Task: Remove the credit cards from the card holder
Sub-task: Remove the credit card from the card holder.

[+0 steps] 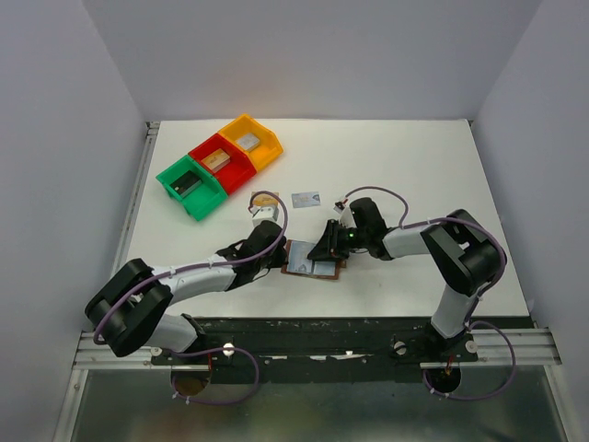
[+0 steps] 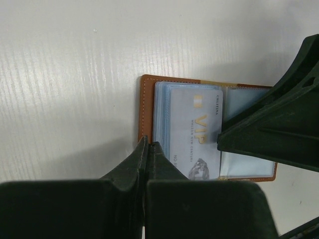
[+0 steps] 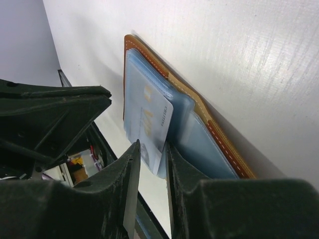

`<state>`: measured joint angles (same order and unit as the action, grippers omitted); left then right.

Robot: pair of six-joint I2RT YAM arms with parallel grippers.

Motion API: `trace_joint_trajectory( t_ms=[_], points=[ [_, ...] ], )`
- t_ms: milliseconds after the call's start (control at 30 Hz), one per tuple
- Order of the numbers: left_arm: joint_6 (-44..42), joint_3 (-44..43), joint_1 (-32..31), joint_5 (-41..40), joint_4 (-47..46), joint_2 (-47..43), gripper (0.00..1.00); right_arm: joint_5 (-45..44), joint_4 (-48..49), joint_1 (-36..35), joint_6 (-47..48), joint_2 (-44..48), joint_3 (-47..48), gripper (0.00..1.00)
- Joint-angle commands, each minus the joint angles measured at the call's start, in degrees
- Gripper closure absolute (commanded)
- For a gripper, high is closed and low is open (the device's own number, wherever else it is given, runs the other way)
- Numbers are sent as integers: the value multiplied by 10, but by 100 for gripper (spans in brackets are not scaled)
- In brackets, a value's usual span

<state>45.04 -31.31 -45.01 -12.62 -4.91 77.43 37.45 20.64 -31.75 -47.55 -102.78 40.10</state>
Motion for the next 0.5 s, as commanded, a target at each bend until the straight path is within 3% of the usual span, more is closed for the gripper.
trace_joint_trajectory(
  t_ms=[0, 467],
  points=[
    [-7, -6, -3, 14, -21, 11, 100, 19, 24, 5, -9, -16, -6, 66],
    [4, -3, -3, 23, -6, 48, 100, 48, 86, 12, -50, -32, -12, 65]
  ],
)
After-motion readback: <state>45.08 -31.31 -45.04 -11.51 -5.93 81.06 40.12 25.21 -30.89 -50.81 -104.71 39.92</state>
